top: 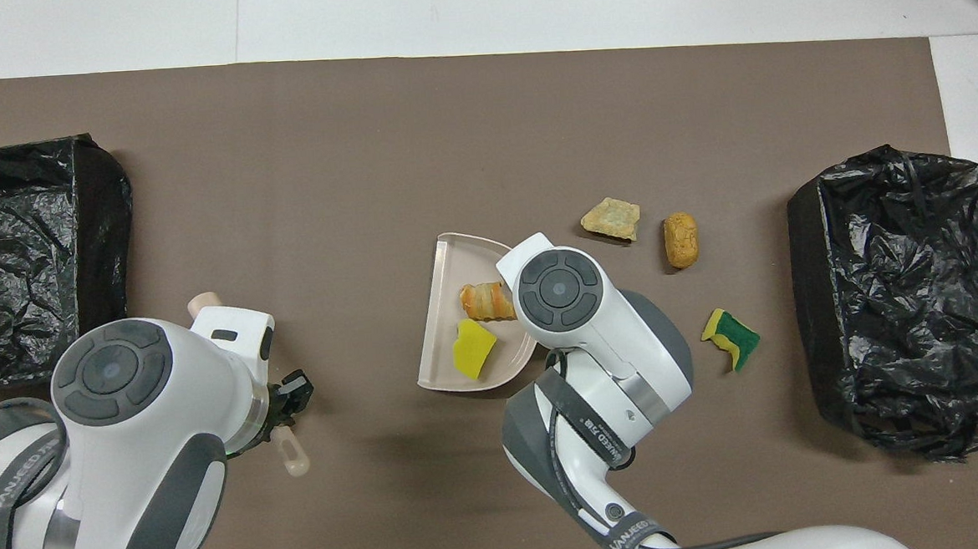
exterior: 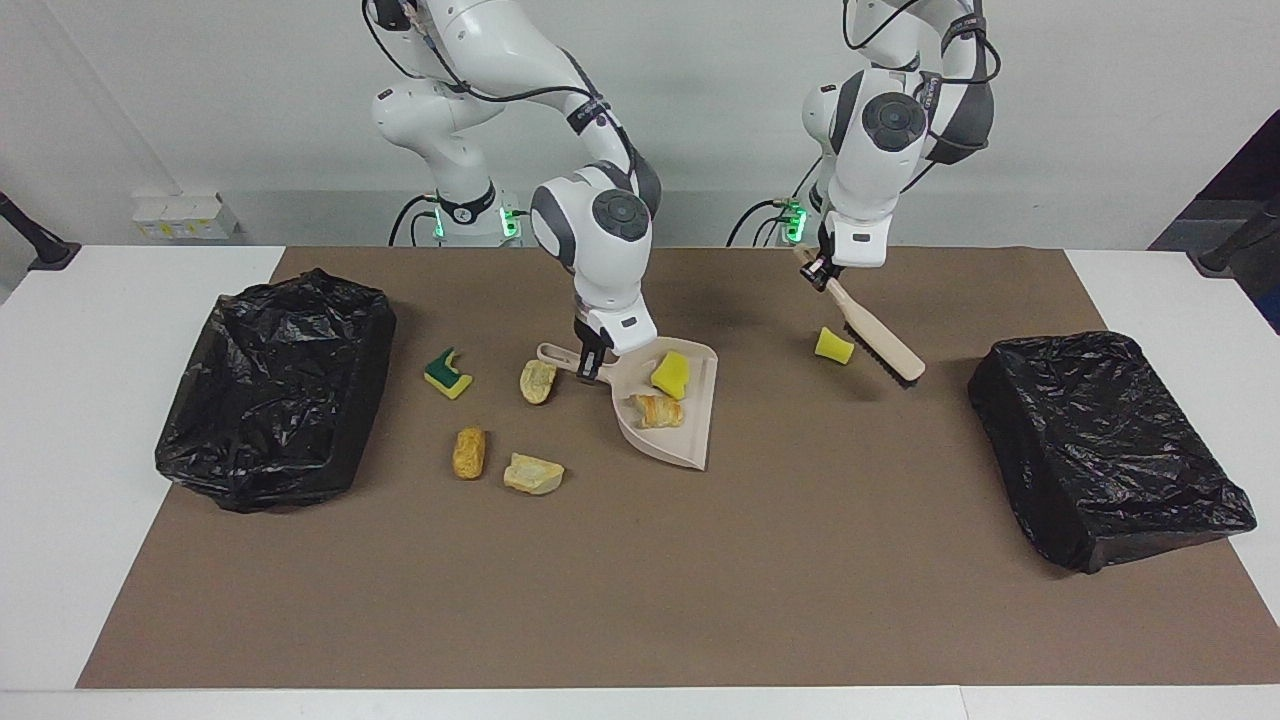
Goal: Sweep and dump trash in bin
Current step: 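Sweep more sponge pieces into the dustpan with the left gripper's brush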
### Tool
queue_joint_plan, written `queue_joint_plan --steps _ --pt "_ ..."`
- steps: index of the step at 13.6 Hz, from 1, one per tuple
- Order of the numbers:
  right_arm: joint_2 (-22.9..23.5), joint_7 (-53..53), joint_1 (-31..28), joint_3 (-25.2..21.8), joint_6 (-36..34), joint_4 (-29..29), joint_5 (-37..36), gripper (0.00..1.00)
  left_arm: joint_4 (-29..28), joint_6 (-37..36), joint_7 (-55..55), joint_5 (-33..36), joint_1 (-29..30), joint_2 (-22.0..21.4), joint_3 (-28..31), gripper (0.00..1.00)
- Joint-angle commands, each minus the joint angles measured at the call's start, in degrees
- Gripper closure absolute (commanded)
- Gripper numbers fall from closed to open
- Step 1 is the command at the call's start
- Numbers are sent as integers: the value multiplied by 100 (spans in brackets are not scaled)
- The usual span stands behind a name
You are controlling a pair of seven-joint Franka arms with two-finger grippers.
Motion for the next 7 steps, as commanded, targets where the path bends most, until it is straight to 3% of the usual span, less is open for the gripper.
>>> queue_joint_plan --steps 1,7 --pt "-35 -200 -97 44 121 -107 -63 100 -903 68 -271 37 -59 -924 -106 100" --pt "-17 -209 -97 44 218 -203 -63 100 -1433 894 -333 -68 -832 -619 -115 100"
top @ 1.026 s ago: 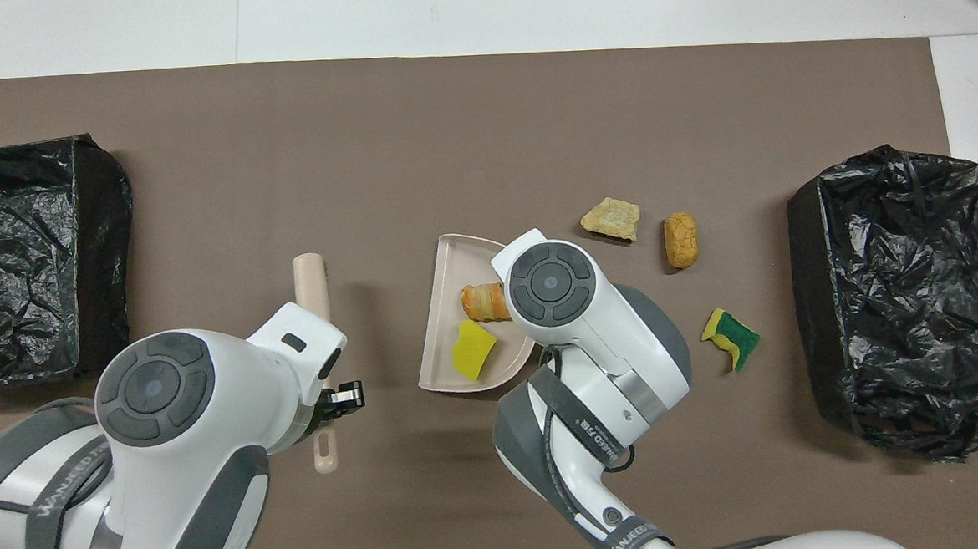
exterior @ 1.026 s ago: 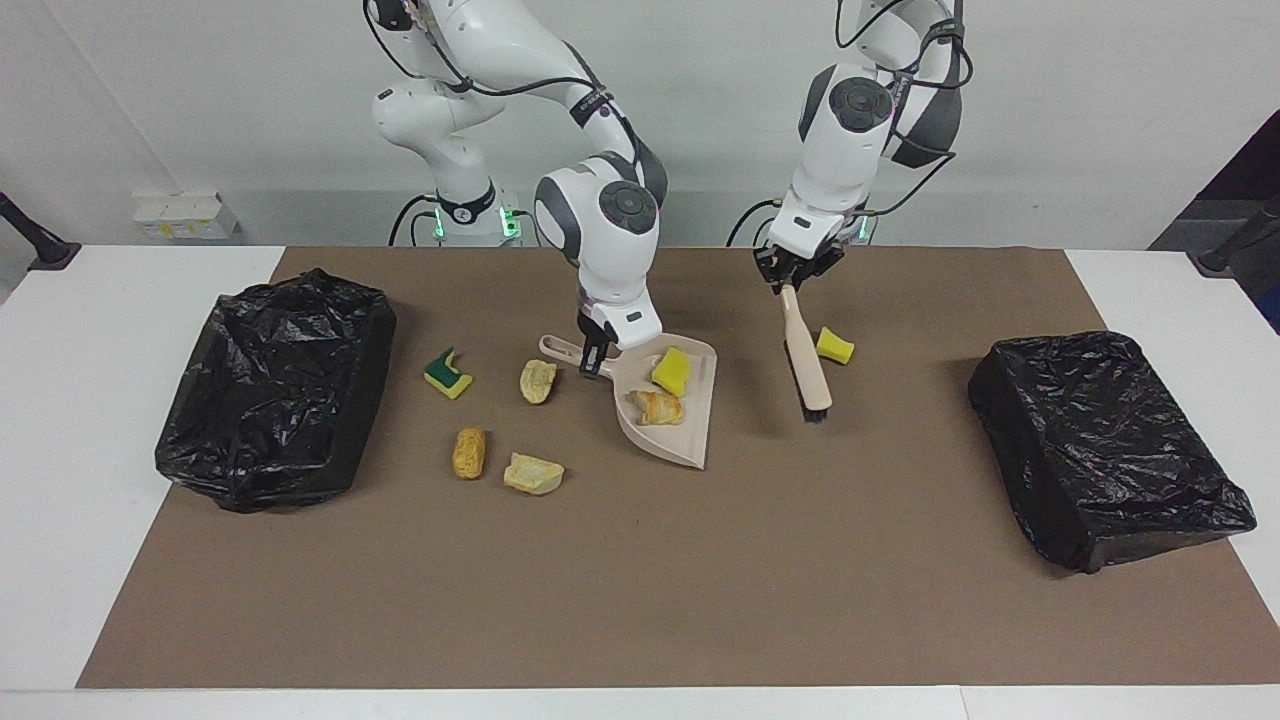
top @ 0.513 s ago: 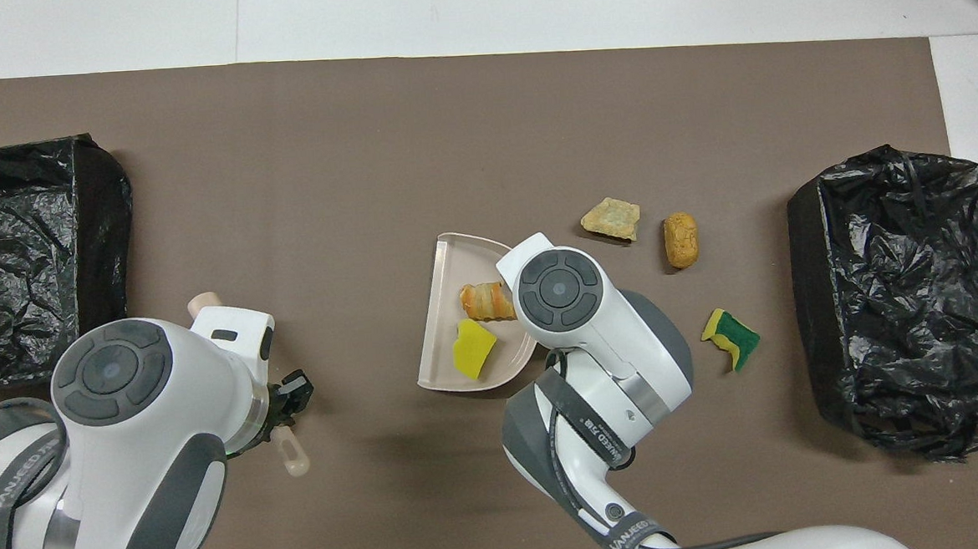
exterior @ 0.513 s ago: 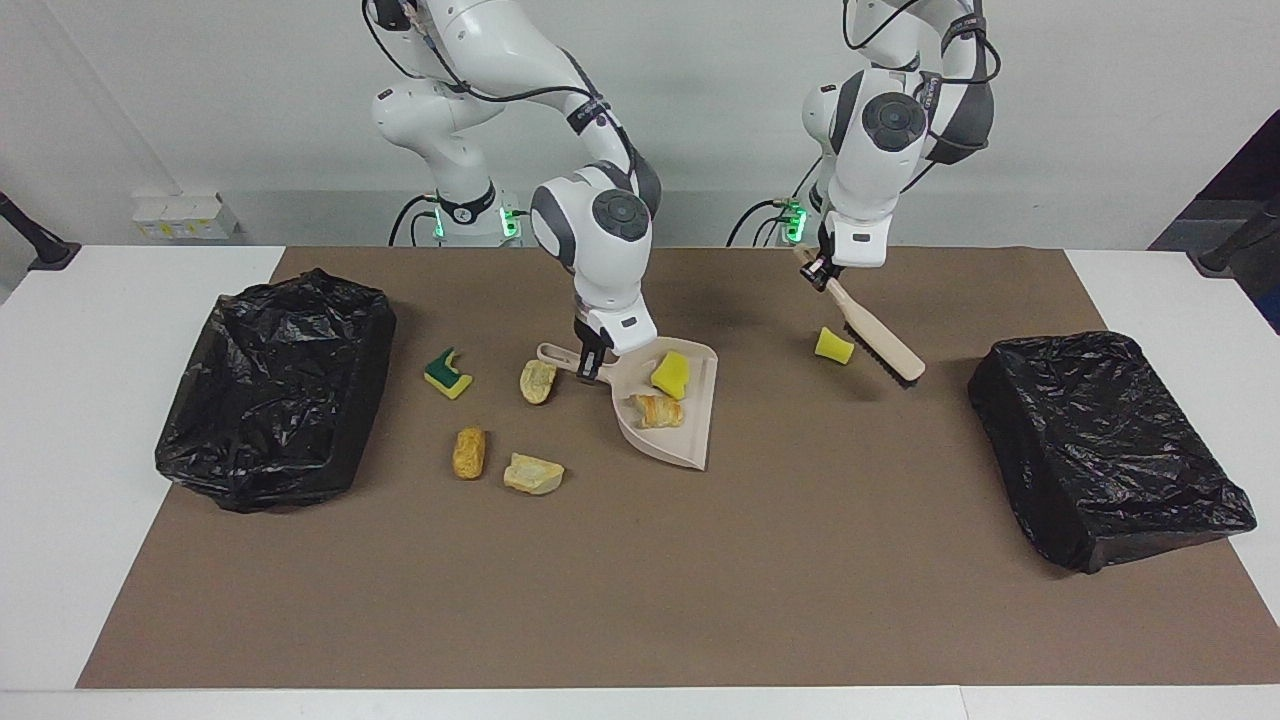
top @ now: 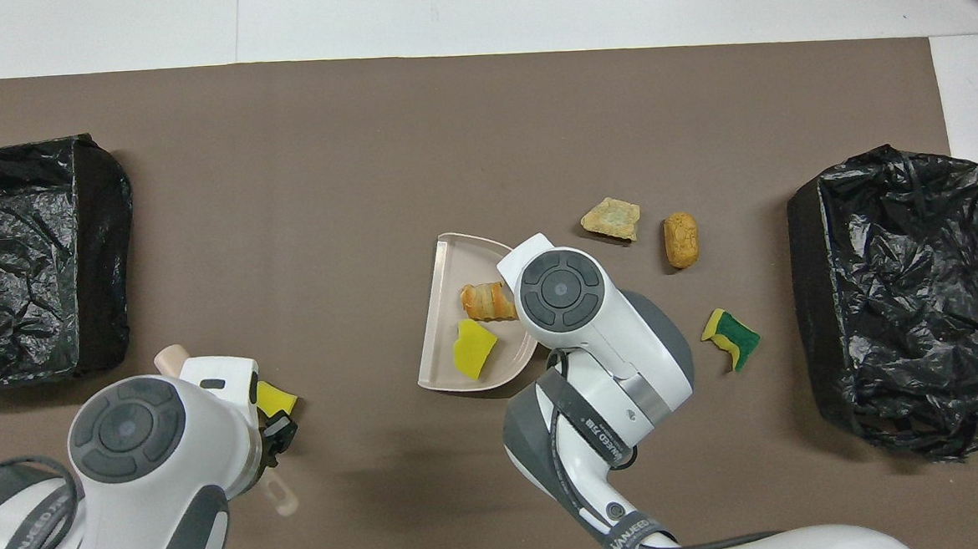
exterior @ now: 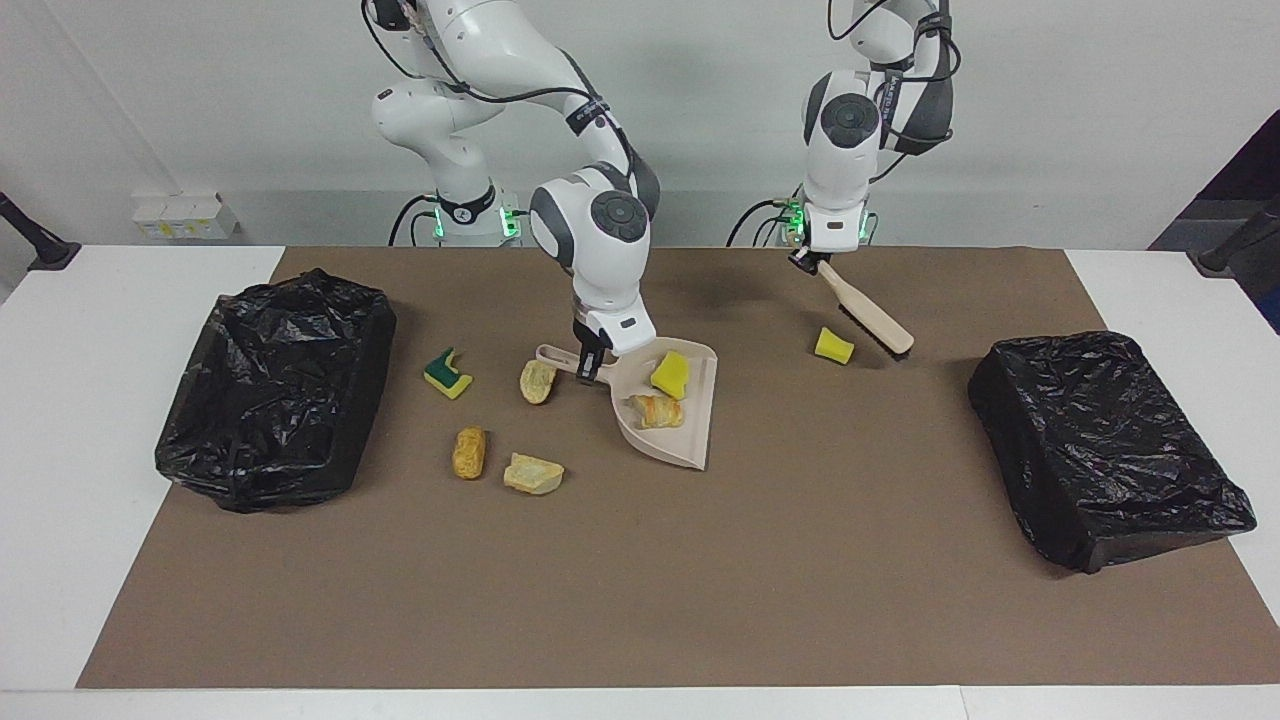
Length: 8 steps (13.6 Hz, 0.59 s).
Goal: Sweep and dump trash in bin
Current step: 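Sweep more sponge pieces into the dustpan with the left gripper's brush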
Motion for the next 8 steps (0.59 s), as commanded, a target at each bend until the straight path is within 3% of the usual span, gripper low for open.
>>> queue_joint_plan --steps 1,8 --pt "-17 -159 -77 44 159 -160 -64 100 -151 378 -66 -171 -305 120 47 100" --pt "-25 -150 -77 44 159 -169 -63 100 376 1553 786 -900 -972 991 47 100"
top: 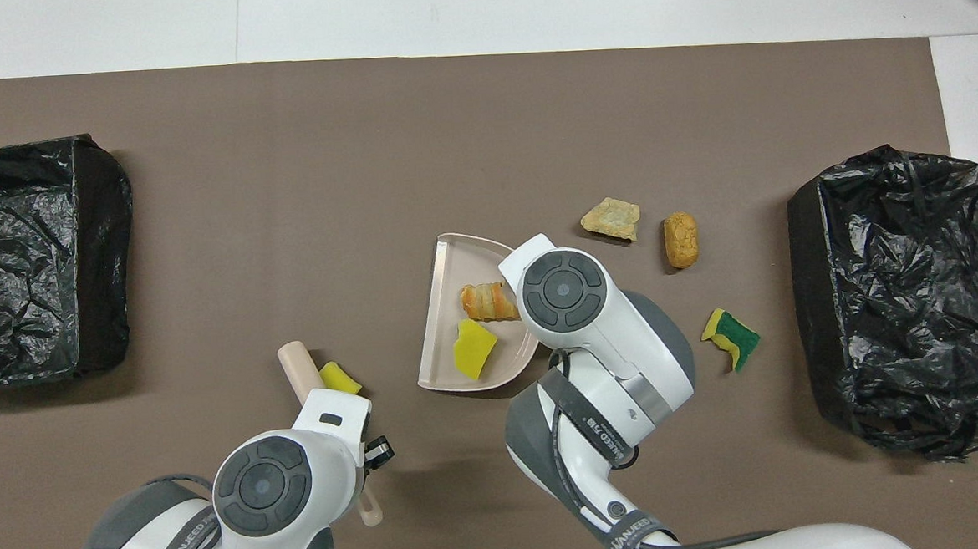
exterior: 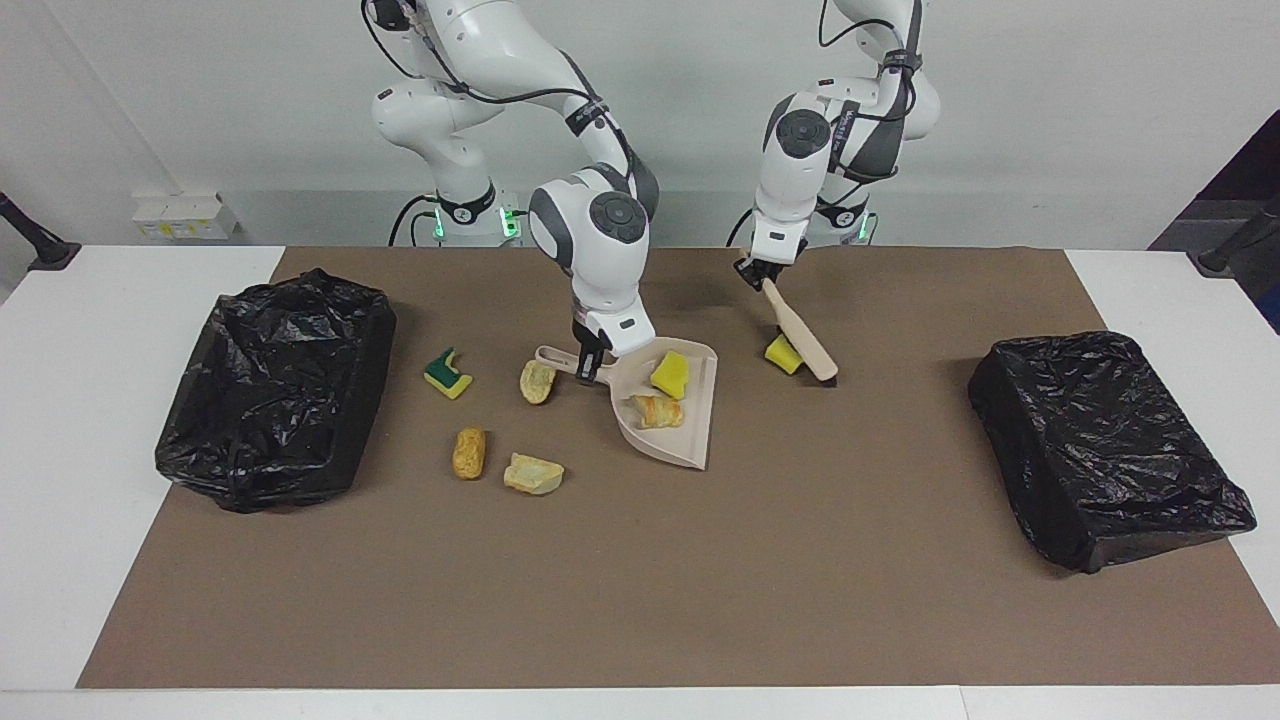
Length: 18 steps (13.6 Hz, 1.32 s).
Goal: Sweep and dump trash in bin
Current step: 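Sweep more sponge pieces into the dustpan with the left gripper's brush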
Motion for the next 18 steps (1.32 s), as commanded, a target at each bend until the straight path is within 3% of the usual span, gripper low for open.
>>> queue_joint_plan --steps 1,4,8,18 --pt "-25 -142 -73 43 151 -161 -55 100 219 548 217 -222 -436 322 61 100" --pt "-34 -133 -73 43 143 -161 -55 100 333 1226 304 -363 -1007 559 61 100" --pt "-34 -133 -73 34 143 -161 -55 100 746 1228 648 -381 -1324 797 61 100" --pt "-60 -142 -82 34 29 -100 -46 100 747 542 332 6 -569 788 131 100"
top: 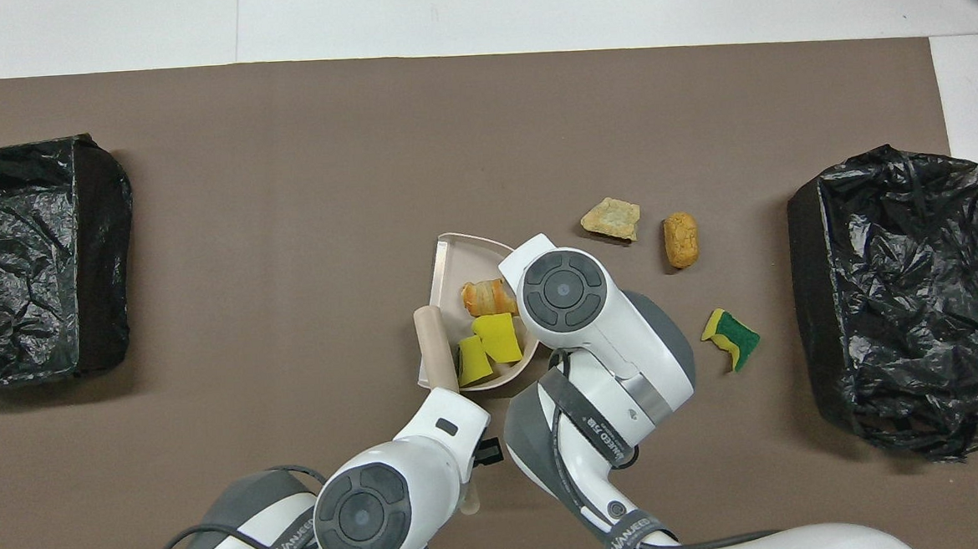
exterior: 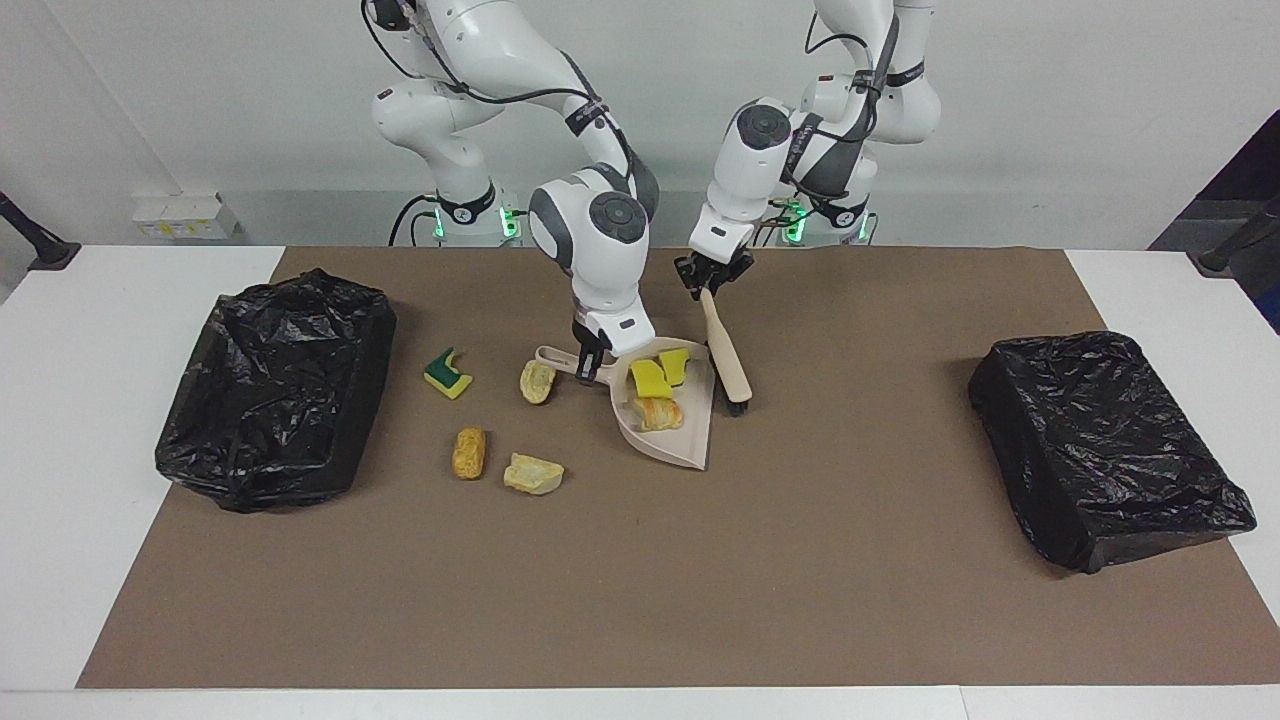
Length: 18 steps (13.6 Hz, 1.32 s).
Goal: Sweep and dump trash in bin
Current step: 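Sweep more sponge pieces into the dustpan with the left gripper's brush, then carry the dustpan to the bin nearest the right gripper and tip it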
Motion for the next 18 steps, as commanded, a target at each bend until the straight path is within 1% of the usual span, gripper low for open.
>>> queue_joint_plan --steps 1,4,5,6,7,9,10,11,13,14,15,16,18 --pt "-129 -177 -132 33 -26 -80 -38 100 109 -290 -186 296 127 -1 -32 100" --pt "-375 -588 -439 42 -385 42 146 100 398 -869 -231 613 347 -62 -24 100" --pt "-419 -755 -553 42 -518 130 269 100 460 -923 -222 622 486 -71 -32 100" --pt "-463 -914 -650 33 -606 200 366 100 417 -924 -196 623 488 -97 -58 100" --pt "-559 -1072 -799 33 -763 271 471 100 277 -828 -161 631 436 -289 -76 100" --pt "-726 -1345 -1168 33 -1211 499 621 100 66 -556 -160 623 7 -440 -85 100" --pt "-779 -1450 -1344 33 -1448 648 665 100 -31 -476 -160 623 -91 -519 -85 100" --pt "-850 -1512 -1519 16 -1729 841 692 100 -84 -441 -169 623 -336 -572 -94 100" --pt "-1095 -1670 -1941 -28 -2239 1123 692 100 -181 -327 -187 614 -697 -581 -103 100" --pt "-1140 -1993 -2300 -28 -2450 1281 683 100 -303 -143 -239 596 -1056 -581 -94 100" --pt "-1140 -2414 -2634 -37 -2618 1448 683 100 -417 93 -292 544 -1233 -590 -103 100" --pt "-1140 -2827 -2933 -37 -2672 1536 631 100 -445 235 -397 456 -1365 -590 -103 100" --pt "-1132 -4003 -3679 -72 -2655 1537 473 100 -549 586 -791 306 -1734 -546 -103 100"
